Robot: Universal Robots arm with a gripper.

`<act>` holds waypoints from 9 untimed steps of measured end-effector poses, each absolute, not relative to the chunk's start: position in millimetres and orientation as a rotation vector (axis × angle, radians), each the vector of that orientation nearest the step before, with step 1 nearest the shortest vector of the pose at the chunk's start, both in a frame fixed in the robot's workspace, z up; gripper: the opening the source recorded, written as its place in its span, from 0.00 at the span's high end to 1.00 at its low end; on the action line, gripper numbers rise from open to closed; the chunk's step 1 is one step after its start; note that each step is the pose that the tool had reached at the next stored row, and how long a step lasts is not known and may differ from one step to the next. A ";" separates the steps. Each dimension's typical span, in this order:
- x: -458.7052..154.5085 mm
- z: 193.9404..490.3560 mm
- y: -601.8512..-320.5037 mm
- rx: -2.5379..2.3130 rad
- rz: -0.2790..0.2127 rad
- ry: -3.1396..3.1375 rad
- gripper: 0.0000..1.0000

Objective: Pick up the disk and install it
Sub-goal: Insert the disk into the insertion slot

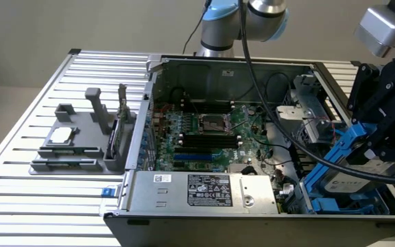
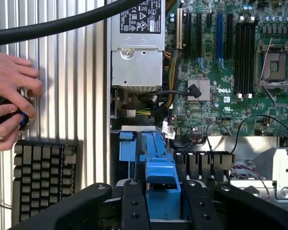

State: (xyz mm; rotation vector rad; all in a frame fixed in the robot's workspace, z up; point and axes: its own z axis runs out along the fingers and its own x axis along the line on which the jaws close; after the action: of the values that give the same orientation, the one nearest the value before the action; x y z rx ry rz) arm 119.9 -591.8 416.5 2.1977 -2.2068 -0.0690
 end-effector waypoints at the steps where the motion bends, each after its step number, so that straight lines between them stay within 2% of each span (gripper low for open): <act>1: 119.9 415.8 -591.8 2.198 -0.069 -2.207 0.67; 9: 119.8 410.2 -591.8 2.202 -0.069 -2.207 0.67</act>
State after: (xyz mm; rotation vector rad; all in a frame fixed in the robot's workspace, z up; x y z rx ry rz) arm 119.8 -591.8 410.2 2.2022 -2.2066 -0.0688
